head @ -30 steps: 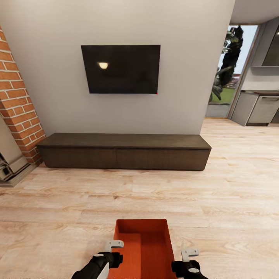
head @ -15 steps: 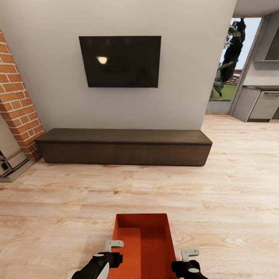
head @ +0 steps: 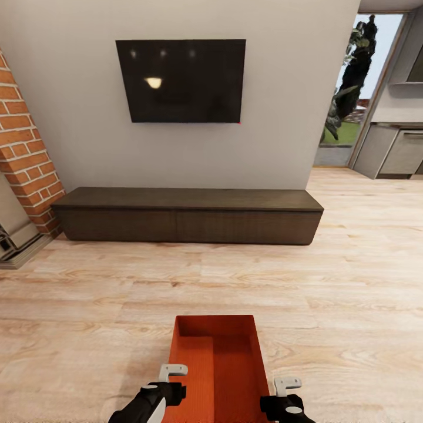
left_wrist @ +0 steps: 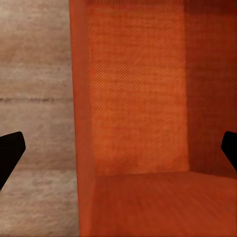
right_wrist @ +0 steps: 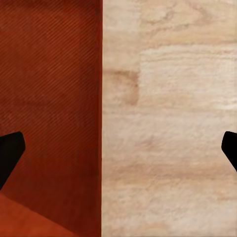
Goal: Move the two storage containers from the living room to the garage. In the garage, place one container on the floor and stack the other container on top of it (either order is fine).
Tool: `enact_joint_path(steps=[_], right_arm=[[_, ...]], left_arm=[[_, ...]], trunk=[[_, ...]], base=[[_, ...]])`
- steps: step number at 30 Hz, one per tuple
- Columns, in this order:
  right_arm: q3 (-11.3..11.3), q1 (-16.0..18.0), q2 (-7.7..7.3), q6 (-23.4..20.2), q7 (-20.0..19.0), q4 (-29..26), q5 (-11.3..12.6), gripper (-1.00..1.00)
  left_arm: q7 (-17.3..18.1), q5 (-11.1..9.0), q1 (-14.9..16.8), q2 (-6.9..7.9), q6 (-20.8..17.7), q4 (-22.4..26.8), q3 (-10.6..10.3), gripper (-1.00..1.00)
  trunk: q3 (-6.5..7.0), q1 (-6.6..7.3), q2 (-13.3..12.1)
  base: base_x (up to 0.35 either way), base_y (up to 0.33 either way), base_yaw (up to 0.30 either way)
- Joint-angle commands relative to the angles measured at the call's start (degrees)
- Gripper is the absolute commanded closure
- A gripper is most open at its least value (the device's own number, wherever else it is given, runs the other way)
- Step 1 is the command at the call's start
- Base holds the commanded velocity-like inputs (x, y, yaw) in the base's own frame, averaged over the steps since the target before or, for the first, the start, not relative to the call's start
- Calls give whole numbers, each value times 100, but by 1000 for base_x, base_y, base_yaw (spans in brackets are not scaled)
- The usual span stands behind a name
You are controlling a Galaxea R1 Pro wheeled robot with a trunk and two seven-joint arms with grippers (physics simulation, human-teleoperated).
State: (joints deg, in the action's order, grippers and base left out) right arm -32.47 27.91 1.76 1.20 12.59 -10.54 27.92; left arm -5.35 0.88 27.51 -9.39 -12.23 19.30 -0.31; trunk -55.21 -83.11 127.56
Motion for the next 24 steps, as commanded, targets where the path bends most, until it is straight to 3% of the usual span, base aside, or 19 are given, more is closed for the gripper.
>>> enact_joint_path(steps=[1, 21, 24], right_arm=[[-49, 4, -1, 12, 25, -1, 56, -100], [-49, 4, -1, 12, 24, -1, 56, -100], [-49, 4, -1, 20, 24, -1, 56, -100]], left_arm=[[-18, 8, 0, -1, -34, 12, -4, -100], [-4, 0, 0, 0, -34, 27, 3, -100], [-2, 0, 0, 0, -29, 29, 4, -100]], trunk=[[-33, -21, 44], [-578, -461, 846], [-599, -461, 846]], base=[[0, 0, 0], [0, 0, 0], [0, 0, 0]])
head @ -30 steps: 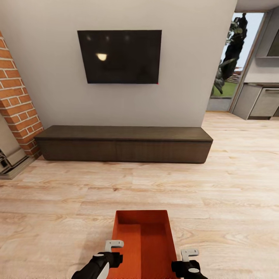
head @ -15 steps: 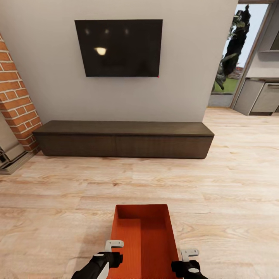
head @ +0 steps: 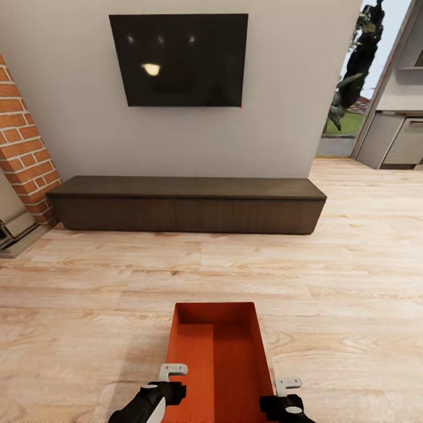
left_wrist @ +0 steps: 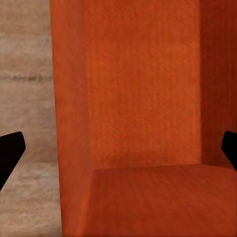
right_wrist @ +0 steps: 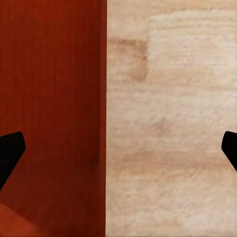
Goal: Move the two storage containers from the living room to the garage. In the garage, place one container on the floor and stack the other container on top of it (either order is fine).
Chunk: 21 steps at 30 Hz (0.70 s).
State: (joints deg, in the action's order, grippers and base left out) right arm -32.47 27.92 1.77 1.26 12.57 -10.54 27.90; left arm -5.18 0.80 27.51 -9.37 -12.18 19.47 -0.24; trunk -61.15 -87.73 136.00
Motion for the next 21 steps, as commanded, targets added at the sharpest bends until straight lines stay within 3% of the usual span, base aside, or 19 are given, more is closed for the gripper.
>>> enact_joint_path(steps=[1, 16, 21], right_arm=[[-49, 3, -1, 15, 27, 0, 57, -100], [-49, 3, -1, 23, 27, 0, 57, -100], [-49, 3, -1, 23, 27, 0, 57, -100]], left_arm=[[-18, 8, 0, -2, -33, 14, -3, -100], [-30, 14, 0, 8, 10, 23, 1, -100], [-49, -18, 0, 106, 31, 41, 29, -100]], trunk=[[-8, 1, 2], [-15, 1, 2], [-15, 1, 2]], base=[[0, 0, 0], [0, 0, 0], [0, 0, 0]])
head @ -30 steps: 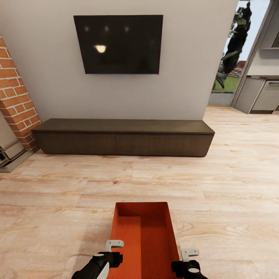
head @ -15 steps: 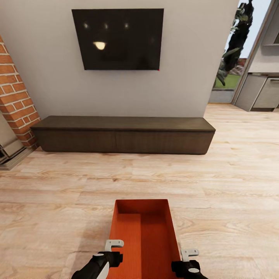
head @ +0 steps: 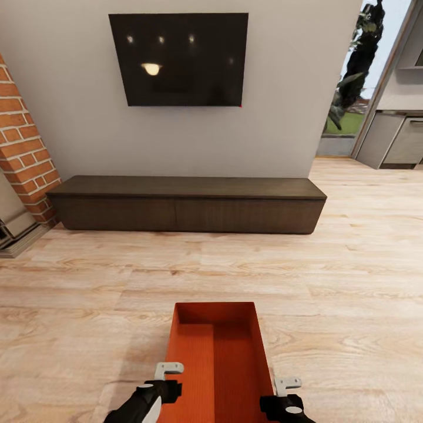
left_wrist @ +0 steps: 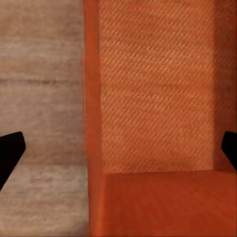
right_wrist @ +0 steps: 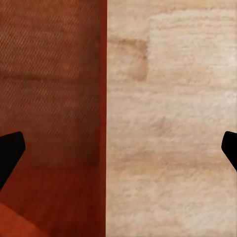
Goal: Move the two storage containers from the living room to the garage. In the garage, place one container on the floor and stack the other container on top of it (either order is fine).
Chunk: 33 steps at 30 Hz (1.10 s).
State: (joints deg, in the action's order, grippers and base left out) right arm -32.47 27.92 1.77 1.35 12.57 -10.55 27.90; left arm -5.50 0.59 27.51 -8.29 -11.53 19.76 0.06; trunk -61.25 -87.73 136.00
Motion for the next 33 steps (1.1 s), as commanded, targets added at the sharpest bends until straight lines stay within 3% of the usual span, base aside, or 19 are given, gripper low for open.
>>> enact_joint_path(steps=[1, 9, 33], right_arm=[[-49, 3, -1, 14, 26, 0, 58, -100], [-49, 3, -1, 14, 26, 0, 58, -100], [-57, 3, 55, 30, -31, 0, 40, -100]], left_arm=[[-21, 0, 0, 19, -34, 18, 4, -100], [-30, -6, 0, 103, -34, 27, 12, -100], [-54, -12, 0, 100, -34, 19, 13, -100]], trunk=[[-5, 1, 2], [-5, 1, 2], [-5, 1, 2]], base=[[0, 0, 0], [0, 0, 0], [0, 0, 0]])
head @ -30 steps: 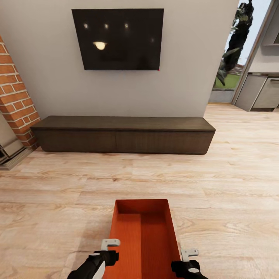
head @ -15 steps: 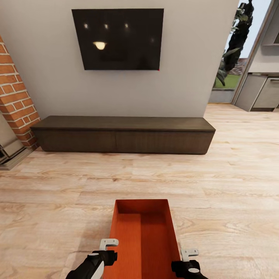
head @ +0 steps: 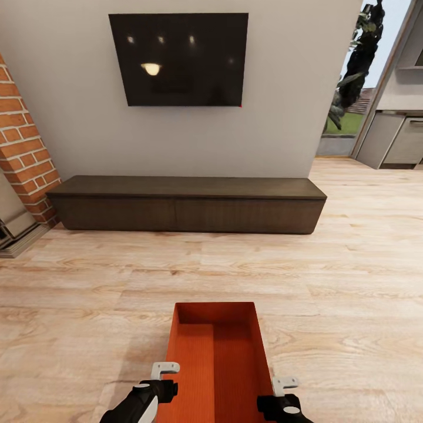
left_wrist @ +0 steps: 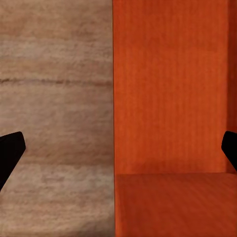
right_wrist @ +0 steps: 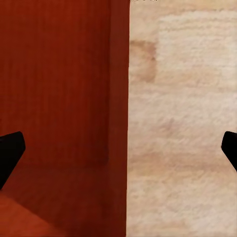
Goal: Move the two storage containers from the living room to the garage. In the garage, place one container on the floor and stack the other container on top of it (either order is fine).
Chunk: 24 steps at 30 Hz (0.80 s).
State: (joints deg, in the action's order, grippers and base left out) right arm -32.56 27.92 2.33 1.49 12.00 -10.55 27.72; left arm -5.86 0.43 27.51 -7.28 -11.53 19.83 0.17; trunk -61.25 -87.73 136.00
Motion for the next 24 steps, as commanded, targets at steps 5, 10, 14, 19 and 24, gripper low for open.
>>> enact_joint_path(steps=[5, 10, 14, 19, 24], right_arm=[[-49, 3, 4, 25, 22, 1, 56, -100], [-55, 3, -3, 26, 21, 1, 50, -100], [-57, 3, -4, 7, 31, 1, 51, -100], [-52, 3, 2, -7, 70, 1, 60, -100], [-49, 3, 4, -9, 71, 1, 60, -100]], left_arm=[[-20, 6, 0, -2, -34, 12, 3, -100], [-20, 5, 0, -2, -34, 4, 3, -100], [-20, 5, 0, -2, -34, 3, 3, -100], [-20, 6, 0, -2, -34, 3, 2, -100], [-20, 5, 0, -2, -34, 3, 4, -100]], trunk=[[-5, 1, 2], [-5, 1, 2], [-5, 1, 2], [-5, 1, 2], [-5, 1, 2]], base=[[0, 0, 0], [0, 0, 0], [0, 0, 0], [0, 0, 0], [0, 0, 85]])
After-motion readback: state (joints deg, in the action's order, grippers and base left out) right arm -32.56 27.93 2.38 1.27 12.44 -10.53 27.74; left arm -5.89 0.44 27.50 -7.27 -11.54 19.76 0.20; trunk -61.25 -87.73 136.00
